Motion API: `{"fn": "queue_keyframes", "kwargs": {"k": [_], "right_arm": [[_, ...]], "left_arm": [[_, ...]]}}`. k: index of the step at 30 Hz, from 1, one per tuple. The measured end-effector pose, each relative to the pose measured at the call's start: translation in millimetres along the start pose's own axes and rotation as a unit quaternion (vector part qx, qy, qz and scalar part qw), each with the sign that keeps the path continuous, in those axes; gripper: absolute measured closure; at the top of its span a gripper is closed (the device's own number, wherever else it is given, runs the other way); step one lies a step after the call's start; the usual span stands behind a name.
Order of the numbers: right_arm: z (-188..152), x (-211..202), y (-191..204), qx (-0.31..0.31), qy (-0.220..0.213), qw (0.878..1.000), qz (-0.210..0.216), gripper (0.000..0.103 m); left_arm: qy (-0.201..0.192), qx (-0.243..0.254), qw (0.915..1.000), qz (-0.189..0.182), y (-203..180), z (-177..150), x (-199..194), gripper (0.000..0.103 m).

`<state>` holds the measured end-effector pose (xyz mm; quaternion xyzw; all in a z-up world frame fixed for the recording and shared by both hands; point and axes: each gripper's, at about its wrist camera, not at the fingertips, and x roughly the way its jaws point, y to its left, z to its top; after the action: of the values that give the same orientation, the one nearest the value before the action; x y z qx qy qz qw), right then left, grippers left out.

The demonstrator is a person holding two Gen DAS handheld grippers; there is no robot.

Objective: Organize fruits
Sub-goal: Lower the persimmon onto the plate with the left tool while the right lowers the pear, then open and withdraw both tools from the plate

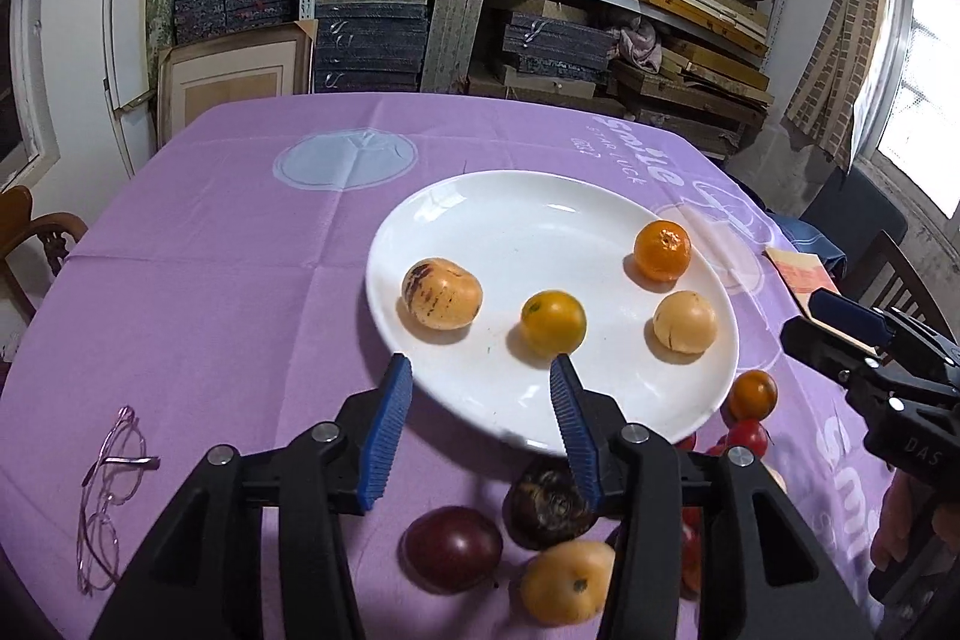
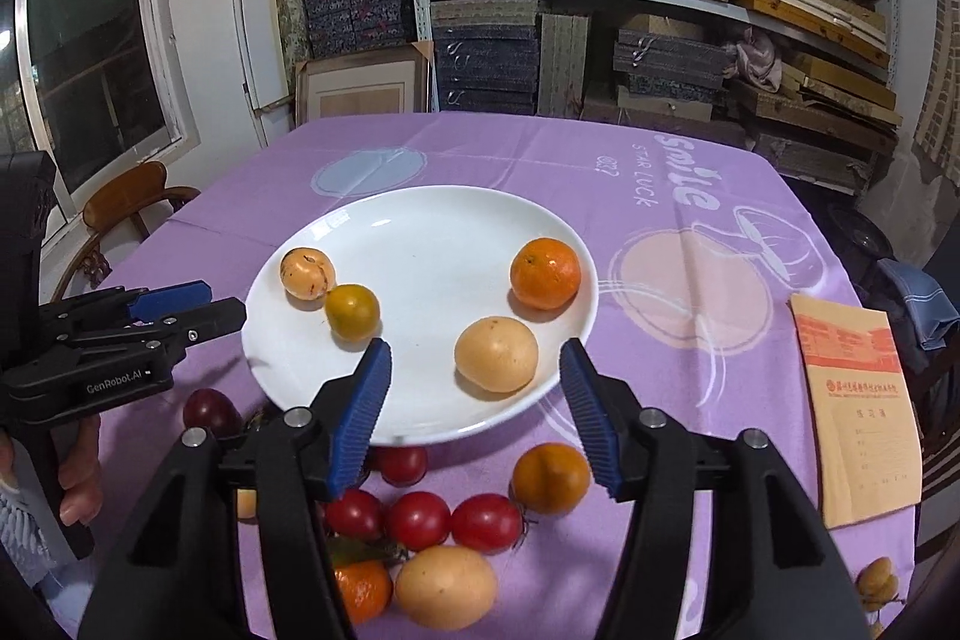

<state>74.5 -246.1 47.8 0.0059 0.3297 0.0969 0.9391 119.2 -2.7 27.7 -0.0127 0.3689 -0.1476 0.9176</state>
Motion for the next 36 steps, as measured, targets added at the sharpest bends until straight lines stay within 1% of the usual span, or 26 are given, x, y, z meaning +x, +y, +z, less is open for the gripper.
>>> {"fn": "queue_keyframes", "kwargs": {"k": [2, 5, 7, 8, 9, 10, 11, 13, 14, 16, 18, 21, 25, 29, 31, 34, 36], "right_arm": [[-7.9, -16.2, -0.9, 0.002, -0.014, 1.000, -0.005, 0.040], [-21.2, -38.9, -2.7, 0.007, -0.038, 0.999, -0.014, 0.033], [-29.4, -50.4, -4.2, 0.012, -0.056, 0.998, -0.017, 0.030], [-34.8, -55.3, -4.4, 0.013, -0.066, 0.998, -0.018, 0.027], [-41.5, -59.3, -5.2, 0.014, -0.077, 0.997, -0.019, 0.020], [-48.2, -61.1, -6.3, 0.015, -0.084, 0.996, -0.019, 0.016], [-53.7, -60.6, -7.3, 0.015, -0.084, 0.996, -0.021, 0.014], [-58.5, -55.3, -8.9, 0.007, -0.064, 0.998, -0.020, 0.014], [-60.2, -54.1, -10.8, 0.010, -0.062, 0.998, -0.017, 0.014], [-60.8, -51.6, -13.8, 0.019, -0.055, 0.998, -0.012, 0.014], [-60.9, -51.8, -15.2, 0.021, -0.056, 0.998, -0.008, 0.013], [-60.4, -50.3, -16.0, 0.023, -0.054, 0.998, -0.006, 0.012], [-59.2, -43.7, -20.7, 0.036, -0.041, 0.999, 0.002, 0.011], [-60.0, -42.6, -25.7, 0.047, -0.039, 0.998, 0.004, 0.011], [-60.2, -42.8, -26.4, 0.049, -0.039, 0.998, 0.004, 0.011], [-60.1, -42.2, -26.5, 0.047, -0.037, 0.998, 0.004, 0.011], [-60.4, -41.3, -26.6, 0.046, -0.035, 0.998, 0.002, 0.011]], "left_arm": [[-0.004, -0.009, 0.9999, 0.005, 6.3, -9.5, -13.8, 0.055], [-0.015, -0.014, 0.9991, 0.036, 9.9, -24.2, -33.4, 0.053], [-0.025, -0.017, 0.9980, 0.056, 9.5, -33.3, -45.5, 0.046], [-0.031, -0.019, 0.9973, 0.064, 8.8, -37.8, -50.3, 0.042], [-0.038, -0.022, 0.9966, 0.070, 8.1, -42.3, -53.8, 0.040], [-0.043, -0.025, 0.9962, 0.072, 7.6, -47.7, -55.1, 0.037], [-0.046, -0.026, 0.9963, 0.069, 7.4, -52.6, -54.1, 0.037], [-0.035, -0.025, 0.9972, 0.060, 7.1, -59.4, -46.8, 0.037], [-0.026, -0.022, 0.9975, 0.062, 8.0, -59.4, -41.5, 0.037], [-0.027, -0.025, 0.9975, 0.060, 11.0, -58.5, -33.6, 0.037], [-0.026, -0.034, 0.9970, 0.064, 16.3, -58.9, -29.3, 0.037], [-0.022, -0.040, 0.9973, 0.058, 20.4, -59.0, -24.8, 0.037], [-0.027, -0.007, 0.9975, 0.064, 6.4, -59.2, -15.7, 0.037], [-0.016, 0.012, 0.9975, 0.067, -2.3, -59.3, -4.0, 0.037], [-0.009, 0.004, 0.9981, 0.061, 1.5, -60.1, -0.3, 0.037], [0.003, -0.021, 0.9984, 0.052, 10.3, -59.7, 4.1, 0.038], [0.013, -0.038, 0.9984, 0.039, 17.3, -59.3, 6.5, 0.038]]}}
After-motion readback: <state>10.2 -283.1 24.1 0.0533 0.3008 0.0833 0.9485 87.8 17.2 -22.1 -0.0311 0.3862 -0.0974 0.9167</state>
